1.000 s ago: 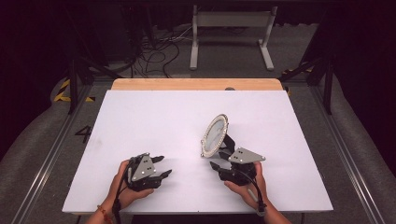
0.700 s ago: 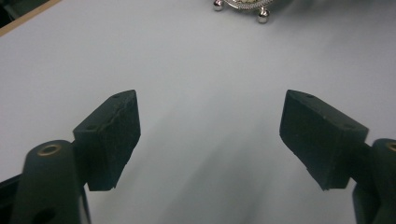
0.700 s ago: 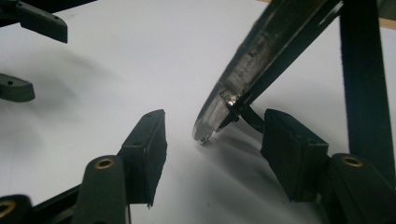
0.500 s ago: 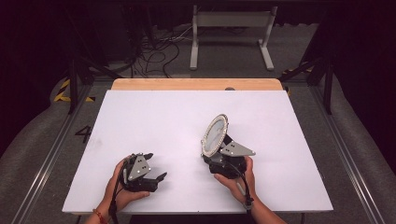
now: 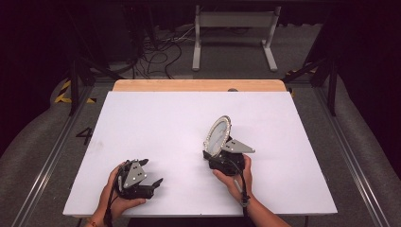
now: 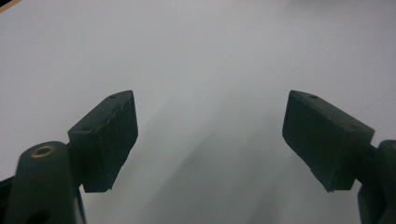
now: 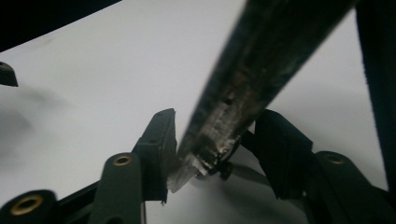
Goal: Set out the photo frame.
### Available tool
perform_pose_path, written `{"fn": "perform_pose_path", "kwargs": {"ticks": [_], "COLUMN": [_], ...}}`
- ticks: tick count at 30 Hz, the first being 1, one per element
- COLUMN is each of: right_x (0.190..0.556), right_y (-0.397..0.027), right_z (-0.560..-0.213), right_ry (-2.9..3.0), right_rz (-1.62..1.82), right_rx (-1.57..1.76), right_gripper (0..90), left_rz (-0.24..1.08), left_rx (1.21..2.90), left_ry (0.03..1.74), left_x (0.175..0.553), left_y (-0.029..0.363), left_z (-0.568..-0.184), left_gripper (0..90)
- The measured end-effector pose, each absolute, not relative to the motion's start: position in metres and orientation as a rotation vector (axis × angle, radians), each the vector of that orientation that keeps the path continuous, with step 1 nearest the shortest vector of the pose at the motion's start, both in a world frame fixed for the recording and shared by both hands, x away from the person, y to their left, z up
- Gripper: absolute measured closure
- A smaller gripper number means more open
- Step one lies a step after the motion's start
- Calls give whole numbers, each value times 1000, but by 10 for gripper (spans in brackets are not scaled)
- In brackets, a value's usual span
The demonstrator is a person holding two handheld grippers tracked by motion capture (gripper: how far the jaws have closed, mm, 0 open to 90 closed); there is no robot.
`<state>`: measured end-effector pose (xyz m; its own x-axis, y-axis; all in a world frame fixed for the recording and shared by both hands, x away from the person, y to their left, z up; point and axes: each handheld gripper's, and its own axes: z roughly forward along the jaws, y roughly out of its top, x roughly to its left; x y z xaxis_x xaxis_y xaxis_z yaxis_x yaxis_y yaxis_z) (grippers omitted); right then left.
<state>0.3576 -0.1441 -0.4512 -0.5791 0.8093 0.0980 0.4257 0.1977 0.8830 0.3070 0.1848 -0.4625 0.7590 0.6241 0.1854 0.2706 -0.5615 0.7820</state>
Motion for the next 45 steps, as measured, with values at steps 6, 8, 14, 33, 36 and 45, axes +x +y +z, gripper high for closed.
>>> {"fn": "perform_pose_path", "kwargs": {"ticks": [6, 8, 14, 33, 36, 45], "right_x": [359, 359, 356, 350, 347, 344], "right_y": [-146, -147, -150, -157, -156, -155], "right_z": [-452, -451, -451, -448, -445, -436], "right_ry": [2097, 2104, 2109, 2086, 2072, 2002], "right_rz": [1348, 1345, 1327, 1324, 1325, 1336], "right_rx": [1152, 1143, 1117, 1124, 1109, 1115], "right_gripper": [524, 525, 539, 471, 468, 528], "left_rz": [588, 583, 572, 542, 545, 541], "left_rx": [2183, 2178, 2186, 2190, 2190, 2177], "left_ry": [677, 676, 666, 636, 638, 647], "left_x": [307, 307, 310, 318, 318, 317], "left_y": [188, 188, 185, 174, 174, 173], "left_z": [-463, -463, -464, -464, -463, -461], "left_gripper": [191, 191, 190, 186, 187, 184]}}
